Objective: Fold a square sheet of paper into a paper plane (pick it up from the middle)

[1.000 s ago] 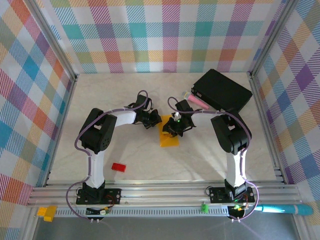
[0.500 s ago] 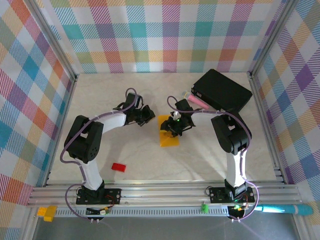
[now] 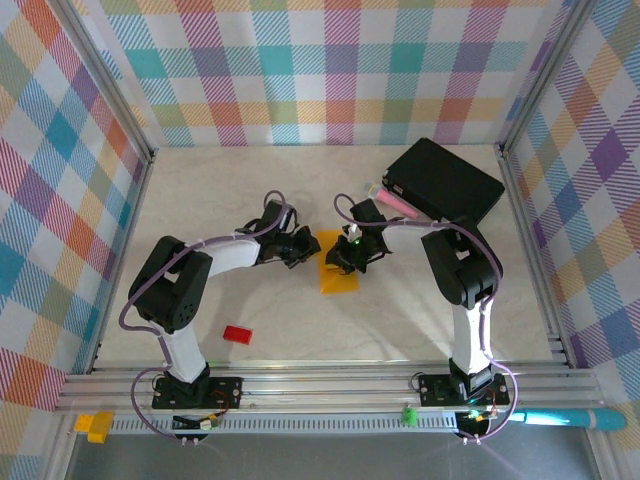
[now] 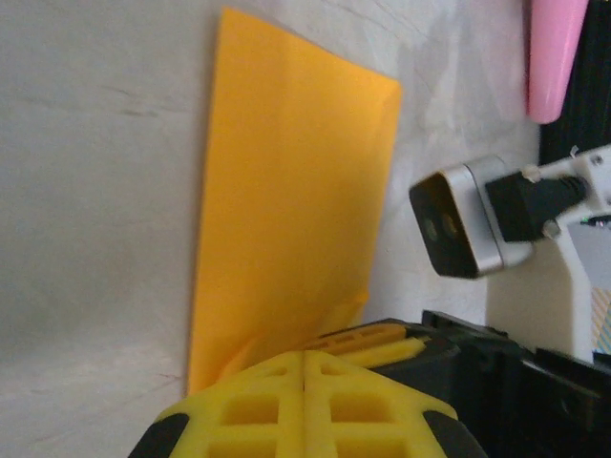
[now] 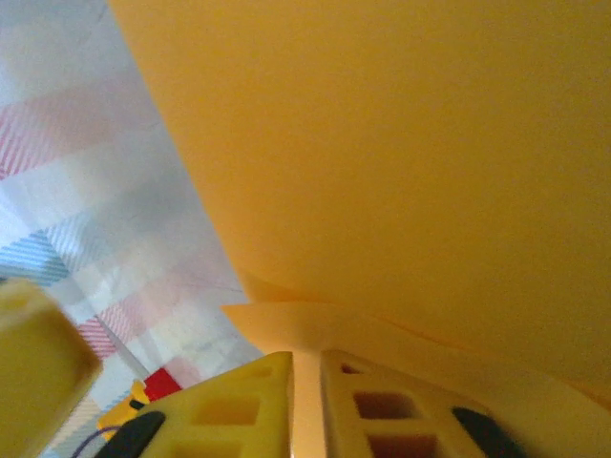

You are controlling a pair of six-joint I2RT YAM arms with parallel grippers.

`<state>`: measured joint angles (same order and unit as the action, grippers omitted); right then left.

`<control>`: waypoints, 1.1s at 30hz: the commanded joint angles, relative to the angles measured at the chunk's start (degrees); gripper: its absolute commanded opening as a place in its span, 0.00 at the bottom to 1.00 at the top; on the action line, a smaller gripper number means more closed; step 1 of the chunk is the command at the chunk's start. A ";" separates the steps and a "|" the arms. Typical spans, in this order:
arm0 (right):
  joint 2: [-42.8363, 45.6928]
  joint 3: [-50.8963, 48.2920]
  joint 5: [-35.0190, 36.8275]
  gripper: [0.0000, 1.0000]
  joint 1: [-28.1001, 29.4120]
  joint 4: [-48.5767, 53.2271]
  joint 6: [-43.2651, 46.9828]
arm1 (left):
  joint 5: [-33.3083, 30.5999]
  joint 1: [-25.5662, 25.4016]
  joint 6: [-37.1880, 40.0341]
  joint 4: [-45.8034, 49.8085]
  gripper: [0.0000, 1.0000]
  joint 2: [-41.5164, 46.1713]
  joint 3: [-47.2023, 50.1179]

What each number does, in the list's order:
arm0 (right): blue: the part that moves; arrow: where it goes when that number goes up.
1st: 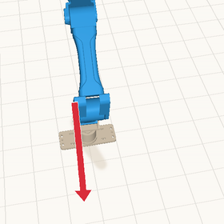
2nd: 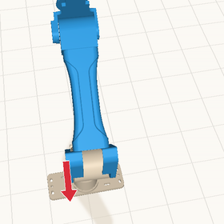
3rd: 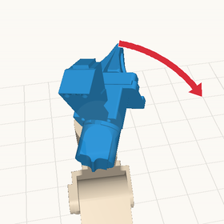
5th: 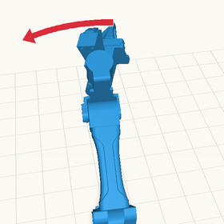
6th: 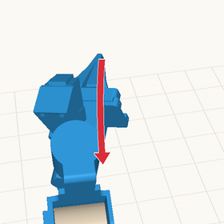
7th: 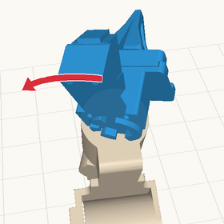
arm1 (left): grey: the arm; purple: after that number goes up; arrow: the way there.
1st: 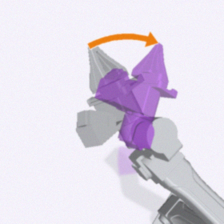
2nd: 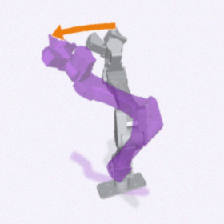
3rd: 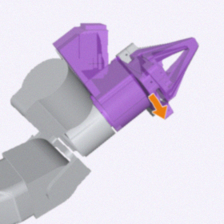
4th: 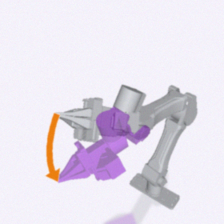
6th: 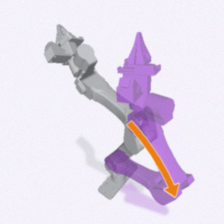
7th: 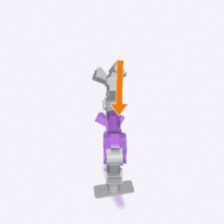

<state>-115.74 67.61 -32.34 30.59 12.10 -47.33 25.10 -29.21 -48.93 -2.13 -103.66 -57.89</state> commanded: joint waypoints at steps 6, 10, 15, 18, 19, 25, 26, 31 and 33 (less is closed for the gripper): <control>-4.20 -1.35 5.71 0.01 0.18 6.11 1.01 | 0.94 -2.34 -1.47 -0.96 0.00 -1.98 0.89; -4.30 -1.26 5.75 0.00 0.18 6.10 0.92 | 0.05 -2.51 -1.28 0.81 0.00 -2.40 1.09; -4.27 -1.30 5.63 0.00 0.18 6.01 0.92 | -0.79 -2.78 -0.81 2.53 0.00 -3.33 0.92; -4.32 -1.34 5.62 0.00 0.13 6.00 0.86 | -2.17 -2.78 -0.75 3.39 0.00 -3.55 1.12; -4.28 -1.34 5.62 0.00 0.17 5.95 0.88 | -2.73 -2.79 -0.80 3.89 0.00 -3.57 1.20; -4.17 -1.43 5.71 0.00 0.19 5.74 0.72 | -3.88 -2.78 -1.60 2.20 0.00 -2.28 2.67; -4.14 -1.43 5.71 0.00 0.14 5.66 0.62 | -3.71 -2.82 -1.59 1.92 0.00 -2.17 2.61; -4.31 -1.28 5.37 0.00 0.17 5.44 0.53 | -1.41 -2.95 -1.77 -0.41 0.00 -3.35 2.25; -4.23 -1.43 5.35 0.00 0.22 5.36 0.58 | -0.79 -2.96 -1.94 -1.50 0.00 -3.54 2.25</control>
<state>-116.07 67.70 -32.36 30.59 12.69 -47.11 22.96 -31.48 -50.17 -1.63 -106.24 -55.57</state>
